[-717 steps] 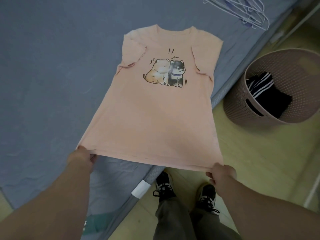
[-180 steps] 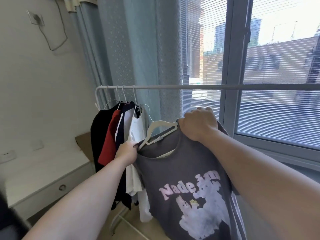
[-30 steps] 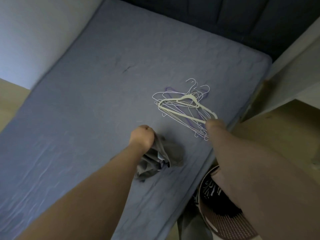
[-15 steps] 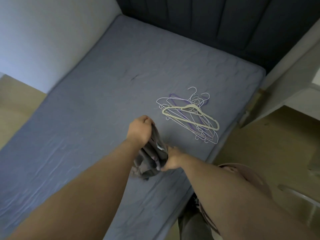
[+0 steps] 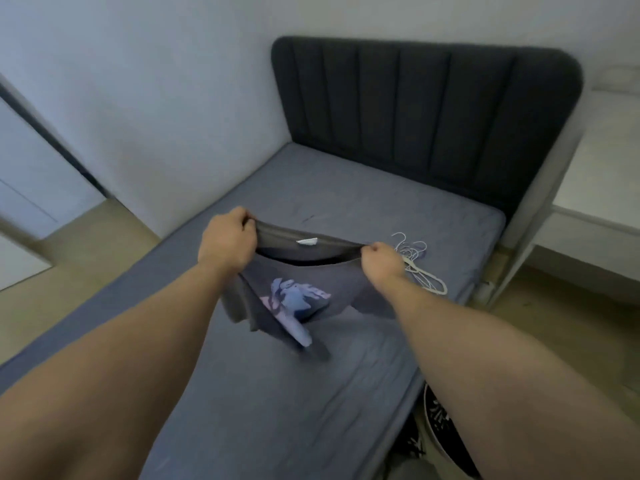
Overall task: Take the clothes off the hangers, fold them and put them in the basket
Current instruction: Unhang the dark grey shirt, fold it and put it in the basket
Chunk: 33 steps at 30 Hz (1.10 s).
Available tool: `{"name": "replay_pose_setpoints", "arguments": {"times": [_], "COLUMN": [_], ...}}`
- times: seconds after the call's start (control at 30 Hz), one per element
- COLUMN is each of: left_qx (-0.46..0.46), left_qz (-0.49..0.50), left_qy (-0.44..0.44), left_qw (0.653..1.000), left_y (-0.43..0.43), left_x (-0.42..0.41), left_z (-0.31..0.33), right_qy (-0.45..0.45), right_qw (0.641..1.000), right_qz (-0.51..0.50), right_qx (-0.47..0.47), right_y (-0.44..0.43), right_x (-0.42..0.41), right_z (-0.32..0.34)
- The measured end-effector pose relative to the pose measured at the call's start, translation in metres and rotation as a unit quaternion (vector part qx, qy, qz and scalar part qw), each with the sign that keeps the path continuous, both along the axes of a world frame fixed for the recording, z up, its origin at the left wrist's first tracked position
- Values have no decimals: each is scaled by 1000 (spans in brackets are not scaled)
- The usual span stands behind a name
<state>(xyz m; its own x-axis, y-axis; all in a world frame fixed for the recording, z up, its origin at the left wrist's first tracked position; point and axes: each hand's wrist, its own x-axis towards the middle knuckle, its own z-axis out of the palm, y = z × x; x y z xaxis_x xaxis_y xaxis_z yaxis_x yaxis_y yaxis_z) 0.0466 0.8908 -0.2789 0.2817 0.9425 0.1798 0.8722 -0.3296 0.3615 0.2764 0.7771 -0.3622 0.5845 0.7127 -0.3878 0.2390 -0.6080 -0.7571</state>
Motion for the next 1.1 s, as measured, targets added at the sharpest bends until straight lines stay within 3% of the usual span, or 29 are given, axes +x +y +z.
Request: {"name": "replay_pose_setpoints", "arguments": {"times": [0.17,0.27,0.3,0.37,0.47,0.6,0.73,0.83,0.9,1.0,1.1], "left_qx": [91,107,106,96,49,29,-5,-43,-80,-147,-133], "left_qz": [-104,-100,-82,-45,-37,10,104,165,183,202,191], "left_qy": [95,166,174,156,118,93,65,-3,-54,-162,-146], "left_qw": [986,975,976,982,991,995,992,985,978,955,962], "left_y": [-66,-95,-101,-117,-132,-152,-172,-180,-186,-194,-194], "left_x": [-97,-141,-154,-181,-208,-238,-252,-256,-253,-248,-260], "left_z": [63,79,81,84,85,95,103,100,96,92,90], "right_qy": [-67,-80,-143,-325,-436,-384,-185,-87,-93,-178,-234], "right_qw": [994,987,974,913,865,911,979,989,988,980,971], "right_qz": [14,102,161,246,242,150,44,-10,-26,-29,-2], "right_qx": [85,97,68,-9,-47,-30,76,120,124,85,52], "right_y": [-67,-110,-123,-149,-167,-181,-189,-198,-204,-208,-213], "right_x": [-69,-100,-106,-120,-135,-155,-164,-172,-176,-176,-175], "right_z": [91,126,134,150,161,175,184,184,184,182,182]}}
